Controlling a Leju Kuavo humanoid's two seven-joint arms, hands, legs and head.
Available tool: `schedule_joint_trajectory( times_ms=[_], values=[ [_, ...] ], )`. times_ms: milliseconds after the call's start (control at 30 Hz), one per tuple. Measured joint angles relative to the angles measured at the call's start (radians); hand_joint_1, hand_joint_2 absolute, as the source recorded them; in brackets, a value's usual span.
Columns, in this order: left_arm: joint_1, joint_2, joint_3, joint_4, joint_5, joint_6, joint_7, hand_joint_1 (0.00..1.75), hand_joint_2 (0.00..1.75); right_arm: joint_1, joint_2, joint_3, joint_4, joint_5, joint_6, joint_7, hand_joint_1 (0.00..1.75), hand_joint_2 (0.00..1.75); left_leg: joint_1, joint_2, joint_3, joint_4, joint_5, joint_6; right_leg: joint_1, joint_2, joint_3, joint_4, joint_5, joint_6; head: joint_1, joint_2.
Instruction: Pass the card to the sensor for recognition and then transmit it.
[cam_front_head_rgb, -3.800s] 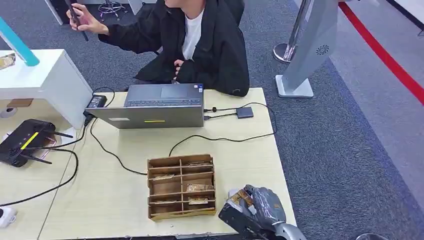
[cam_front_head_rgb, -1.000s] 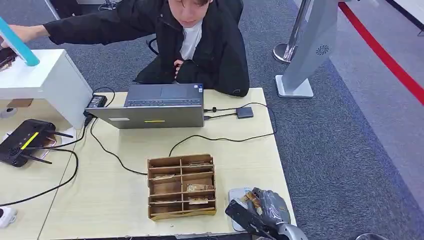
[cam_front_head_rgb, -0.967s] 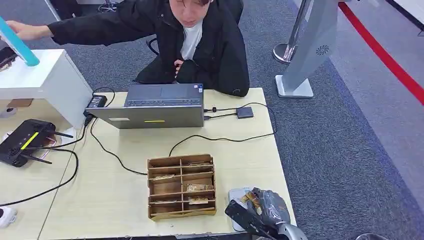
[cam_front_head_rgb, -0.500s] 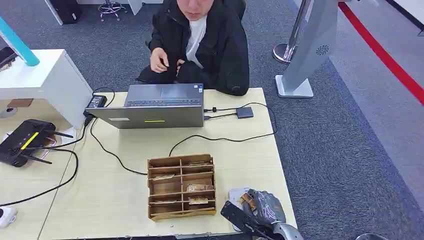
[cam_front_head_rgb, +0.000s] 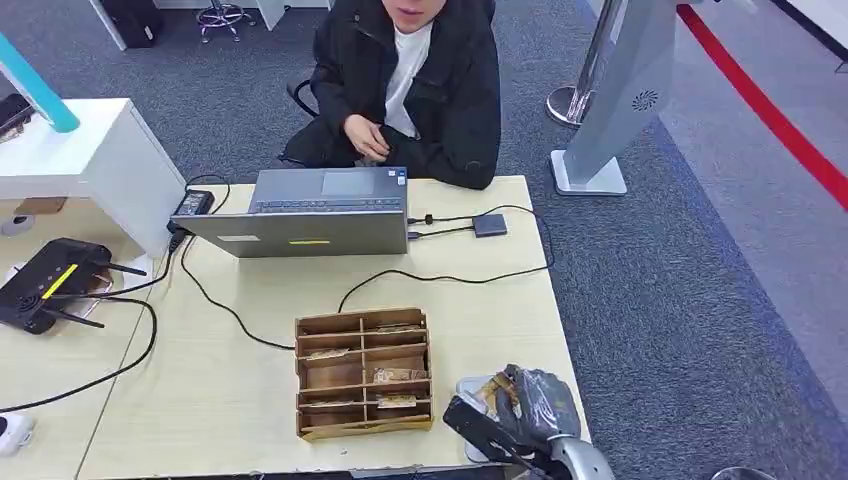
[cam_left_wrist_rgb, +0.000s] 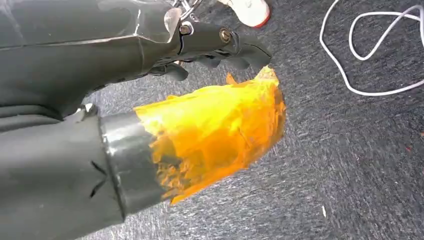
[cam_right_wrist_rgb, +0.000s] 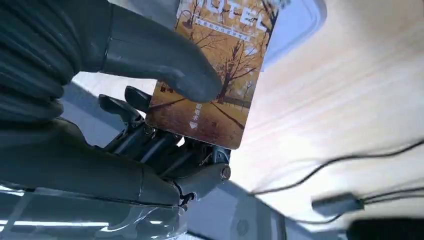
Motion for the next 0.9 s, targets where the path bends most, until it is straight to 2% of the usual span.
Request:
schedule_joint_trajectory(
  times_ms=[233, 400, 567, 733, 900],
  values=[
    [0.001, -0.002, 0.007, 0.0, 0.0, -0.001, 0.0, 0.0, 0.0, -0.001, 0.0, -0.012, -0.049, 0.046, -0.007, -0.016, 1.75, 1.75, 0.0, 0.0, 0.0, 0.0, 0.0, 0.0, 0.0, 0.0, 0.0, 0.0, 0.0, 0.0, 0.0, 0.0],
    [0.001, -0.005, 0.01, 0.0, 0.0, -0.003, 0.005, 0.0, 0.0, -0.007, 0.003, -0.02, -0.094, 0.1, -0.039, -0.045, 1.75, 1.75, 0.0, 0.0, 0.0, 0.0, 0.0, 0.0, 0.0, 0.0, 0.0, 0.0, 0.0, 0.0, 0.0, 0.0],
    [0.001, -0.012, 0.021, 0.0, 0.0, -0.005, 0.006, 0.0, 0.0, -0.018, 0.016, -0.023, -0.167, 0.15, -0.076, -0.092, 1.75, 1.75, 0.0, 0.0, 0.0, 0.0, 0.0, 0.0, 0.0, 0.0, 0.0, 0.0, 0.0, 0.0, 0.0, 0.0],
    [0.002, -0.018, 0.025, 0.0, 0.0, -0.005, 0.007, 0.0, 0.0, -0.028, 0.016, -0.023, -0.215, 0.166, -0.154, -0.136, 1.75, 1.75, 0.0, 0.0, 0.0, 0.0, 0.0, 0.0, 0.0, 0.0, 0.0, 0.0, 0.0, 0.0, 0.0, 0.0],
    [0.001, -0.019, 0.025, 0.0, 0.0, -0.003, 0.007, 0.0, 0.0, -0.052, 0.031, -0.023, -0.259, 0.2, -0.167, -0.187, 1.75, 1.75, 0.0, 0.0, 0.0, 0.0, 0.0, 0.0, 0.0, 0.0, 0.0, 0.0, 0.0, 0.0, 0.0, 0.0]
  ],
)
